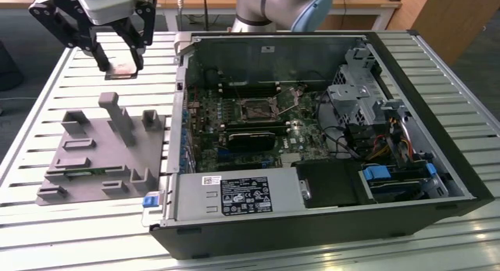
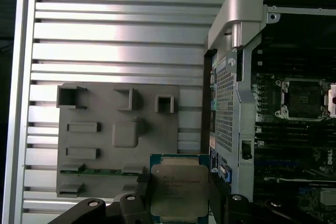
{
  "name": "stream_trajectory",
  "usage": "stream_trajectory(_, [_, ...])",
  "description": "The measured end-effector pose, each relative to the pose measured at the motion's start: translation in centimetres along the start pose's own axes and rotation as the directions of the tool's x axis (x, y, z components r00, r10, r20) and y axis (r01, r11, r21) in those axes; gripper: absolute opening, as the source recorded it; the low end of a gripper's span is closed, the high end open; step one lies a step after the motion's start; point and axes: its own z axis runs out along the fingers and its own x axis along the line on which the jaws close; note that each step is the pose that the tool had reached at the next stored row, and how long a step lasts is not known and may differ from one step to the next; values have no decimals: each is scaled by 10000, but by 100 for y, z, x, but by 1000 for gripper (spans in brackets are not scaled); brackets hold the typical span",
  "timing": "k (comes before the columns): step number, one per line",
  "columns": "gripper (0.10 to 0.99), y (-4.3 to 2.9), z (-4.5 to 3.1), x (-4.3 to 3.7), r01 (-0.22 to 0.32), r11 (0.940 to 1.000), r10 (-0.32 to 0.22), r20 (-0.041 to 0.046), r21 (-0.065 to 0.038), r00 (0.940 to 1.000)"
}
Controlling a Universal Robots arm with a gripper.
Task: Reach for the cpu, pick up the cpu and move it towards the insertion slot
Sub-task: 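Pick up the cpu and move it towards the insertion slot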
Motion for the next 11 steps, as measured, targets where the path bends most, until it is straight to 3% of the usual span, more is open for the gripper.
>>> stream_trajectory(11, [533, -2, 0, -159, 0, 10000, 0, -1, 1, 10000])
